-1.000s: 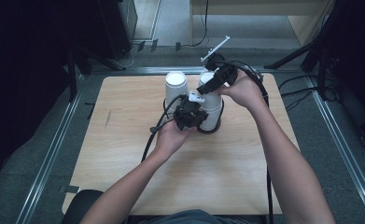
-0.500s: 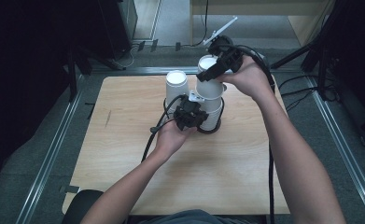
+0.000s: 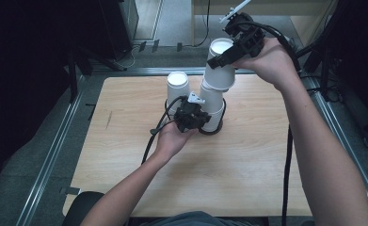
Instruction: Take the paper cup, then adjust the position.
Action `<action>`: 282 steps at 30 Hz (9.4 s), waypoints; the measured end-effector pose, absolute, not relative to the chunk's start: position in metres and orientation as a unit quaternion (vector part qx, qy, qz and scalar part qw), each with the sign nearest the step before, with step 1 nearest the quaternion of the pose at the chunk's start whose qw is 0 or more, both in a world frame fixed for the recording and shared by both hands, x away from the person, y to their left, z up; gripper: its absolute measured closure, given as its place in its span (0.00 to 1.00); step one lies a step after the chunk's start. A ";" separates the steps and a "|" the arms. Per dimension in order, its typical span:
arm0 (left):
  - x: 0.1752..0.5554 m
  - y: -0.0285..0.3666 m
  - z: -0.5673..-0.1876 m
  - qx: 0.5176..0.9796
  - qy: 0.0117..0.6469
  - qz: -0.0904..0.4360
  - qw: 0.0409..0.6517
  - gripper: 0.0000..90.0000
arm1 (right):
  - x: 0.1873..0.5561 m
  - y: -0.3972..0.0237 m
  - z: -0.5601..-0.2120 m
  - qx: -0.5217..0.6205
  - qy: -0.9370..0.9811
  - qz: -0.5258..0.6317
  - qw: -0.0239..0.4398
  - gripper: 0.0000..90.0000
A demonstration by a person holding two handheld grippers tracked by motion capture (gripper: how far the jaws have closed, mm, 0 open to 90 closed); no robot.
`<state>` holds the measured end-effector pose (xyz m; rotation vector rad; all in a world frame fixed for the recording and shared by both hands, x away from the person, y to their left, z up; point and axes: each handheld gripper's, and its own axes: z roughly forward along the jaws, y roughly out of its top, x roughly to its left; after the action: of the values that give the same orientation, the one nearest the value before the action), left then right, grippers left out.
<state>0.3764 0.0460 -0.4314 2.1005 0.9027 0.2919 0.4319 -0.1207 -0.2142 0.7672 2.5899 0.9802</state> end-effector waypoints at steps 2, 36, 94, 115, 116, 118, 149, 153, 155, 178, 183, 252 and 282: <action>0.374 0.048 -0.428 0.832 0.354 0.111 0.413 0.84 | 0.429 -0.126 -0.212 0.260 0.895 0.339 0.125 0.26; 0.350 0.101 -0.423 0.844 0.269 0.023 0.462 0.50 | 0.372 -0.180 -0.286 0.215 0.903 0.361 0.089 0.26; 0.338 0.124 -0.482 0.883 0.204 -0.047 0.420 0.00 | 0.352 -0.118 -0.453 0.129 0.913 0.385 -0.040 0.25; 0.335 0.102 -0.489 0.875 0.181 -0.060 0.446 0.00 | 0.349 -0.108 -0.431 0.137 0.891 0.430 -0.050 0.26; 0.335 0.101 -0.488 0.873 0.180 -0.058 0.449 0.00 | 0.349 -0.107 -0.430 0.138 0.891 0.431 -0.050 0.26; 0.334 0.100 -0.488 0.871 0.179 -0.059 0.455 0.00 | 0.348 -0.106 -0.429 0.136 0.888 0.436 -0.052 0.26; 0.337 0.104 -0.473 0.890 0.143 -0.056 0.430 0.20 | 0.353 -0.120 -0.432 0.150 0.875 0.453 -0.082 0.18; 0.338 0.108 -0.470 0.889 0.146 -0.051 0.431 0.21 | 0.351 -0.121 -0.433 0.149 0.883 0.441 -0.066 0.18; 0.338 0.112 -0.468 0.888 0.147 -0.050 0.432 0.21 | 0.350 -0.123 -0.433 0.143 0.887 0.436 -0.061 0.18; 0.343 0.137 -0.455 0.913 0.172 -0.031 0.369 0.21 | 0.347 -0.128 -0.456 0.125 0.911 0.390 -0.051 0.20; 0.346 0.136 -0.458 0.927 0.165 -0.032 0.335 0.21 | 0.347 -0.130 -0.461 0.128 0.912 0.386 -0.049 0.21; 0.335 0.110 -0.465 0.921 0.136 -0.041 0.364 0.00 | 0.343 -0.130 -0.450 0.093 0.900 0.421 -0.059 0.26; 0.318 0.119 -0.445 0.881 0.098 -0.007 0.462 0.19 | 0.341 -0.135 -0.433 0.096 0.848 0.510 -0.106 0.25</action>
<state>0.3177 0.1192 -0.4448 2.1678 0.2401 -0.0165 0.3411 -0.1348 -0.4331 0.3250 2.8602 1.7213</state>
